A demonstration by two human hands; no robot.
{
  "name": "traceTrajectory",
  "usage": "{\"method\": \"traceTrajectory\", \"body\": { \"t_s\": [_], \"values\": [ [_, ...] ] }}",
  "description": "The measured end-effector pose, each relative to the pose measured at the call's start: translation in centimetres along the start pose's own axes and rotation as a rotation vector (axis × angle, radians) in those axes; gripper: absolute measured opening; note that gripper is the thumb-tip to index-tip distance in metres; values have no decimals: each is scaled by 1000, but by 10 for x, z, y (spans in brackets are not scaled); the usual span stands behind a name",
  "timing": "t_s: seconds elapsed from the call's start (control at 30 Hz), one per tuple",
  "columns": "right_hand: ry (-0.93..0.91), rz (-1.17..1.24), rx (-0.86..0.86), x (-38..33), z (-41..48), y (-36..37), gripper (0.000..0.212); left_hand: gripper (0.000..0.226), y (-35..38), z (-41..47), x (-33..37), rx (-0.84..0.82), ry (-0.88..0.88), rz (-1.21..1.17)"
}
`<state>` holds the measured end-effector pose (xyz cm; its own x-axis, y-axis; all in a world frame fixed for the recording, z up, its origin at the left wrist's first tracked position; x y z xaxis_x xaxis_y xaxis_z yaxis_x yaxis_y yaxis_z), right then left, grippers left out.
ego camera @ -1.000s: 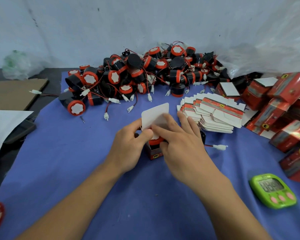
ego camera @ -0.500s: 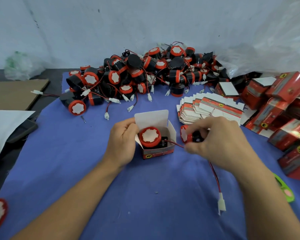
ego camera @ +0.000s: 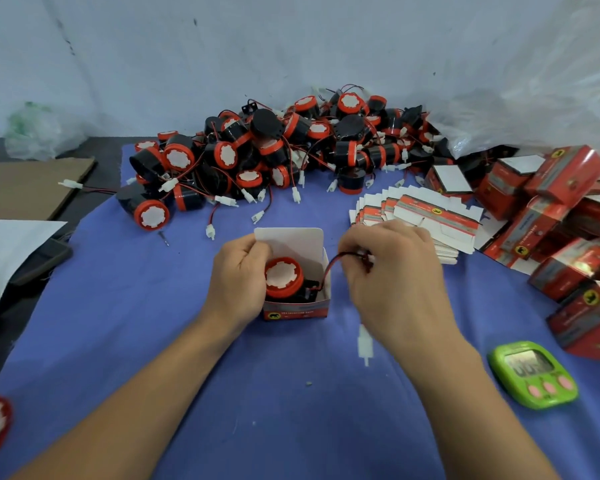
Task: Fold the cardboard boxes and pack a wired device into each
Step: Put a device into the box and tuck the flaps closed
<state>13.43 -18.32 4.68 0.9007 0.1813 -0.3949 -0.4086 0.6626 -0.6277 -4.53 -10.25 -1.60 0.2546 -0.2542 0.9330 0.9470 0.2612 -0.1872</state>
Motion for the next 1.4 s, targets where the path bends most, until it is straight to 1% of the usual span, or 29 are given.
{"method": "traceTrajectory", "body": {
  "t_s": [0.07,0.13,0.2,0.27,0.33,0.4,0.47,0.53,0.63,0.67,0.7,0.73,0.77,0.83,0.93,1.0,1.03,1.07,1.1,1.13,1.2,1.27,1.33,1.4],
  "values": [
    [-16,-36,-7,-8,-4,6,14,23,0,-2,1,37,28,36],
    [48,-169,-51,-3,-3,6,14,24,-3,-3,1,94,39,59],
    [157,-395,-165,13,0,0,12,29,-5,-2,2,157,23,73],
    [214,-585,-330,30,0,-7,15,33,-9,-1,3,216,1,94],
    [237,-672,-439,42,-3,-11,9,33,-11,2,4,238,-8,100],
    [280,-617,-463,52,-2,-12,10,31,-12,3,2,230,-17,79],
    [373,-367,-467,60,1,-11,16,29,-11,3,1,218,-30,61],
    [388,-50,-389,58,2,-8,22,31,-11,2,1,211,-26,64],
    [373,329,-127,43,4,-5,26,33,-11,3,0,176,-28,67],
    [384,441,-47,37,4,-5,21,32,-11,2,0,158,-34,73],
    [387,529,8,31,3,-5,17,31,-10,2,-1,141,-39,81],
    [377,576,36,25,1,-4,18,30,-9,1,-1,126,-42,86],
    [351,585,48,20,-1,-2,19,28,-7,1,-1,113,-49,85],
    [277,519,51,11,-7,4,21,28,-5,-2,2,92,-88,50],
    [149,419,22,-2,-14,14,24,37,-5,-6,5,54,-141,-45],
    [42,326,-12,-8,-17,21,27,37,-4,-10,5,-46,-117,-106],
    [2,272,-33,-10,-17,24,28,45,-4,-12,5,-101,-98,-113],
    [-30,222,-54,-12,-17,26,28,51,-3,-14,6,-143,-76,-96],
    [-52,171,-81,-13,-17,28,26,51,-1,-15,6,-164,-54,-59],
    [-67,116,-109,-14,-18,29,23,47,0,-15,6,-166,-39,-14],
    [-64,39,-123,-15,-18,30,20,41,1,-16,8,-132,-20,58],
    [-16,11,-63,-14,-18,27,20,41,2,-18,11,-124,-16,93],
    [46,-17,9,-12,-17,22,18,48,2,-21,13,-146,-3,102],
    [117,-50,49,-8,-17,17,17,64,3,-23,15,-160,3,111]
  ]
}}
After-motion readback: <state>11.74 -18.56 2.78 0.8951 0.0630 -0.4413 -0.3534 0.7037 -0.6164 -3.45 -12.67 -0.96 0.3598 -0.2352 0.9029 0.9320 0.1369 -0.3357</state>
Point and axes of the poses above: each hand's wrist, its own z-axis towards the middle knuckle, its own y-axis out of the palm, x = y × z, the point moved 2 cm from there along z, towards the middle knuckle, and after that the axes turned 11 degrees about x, right-handed, at the moved point
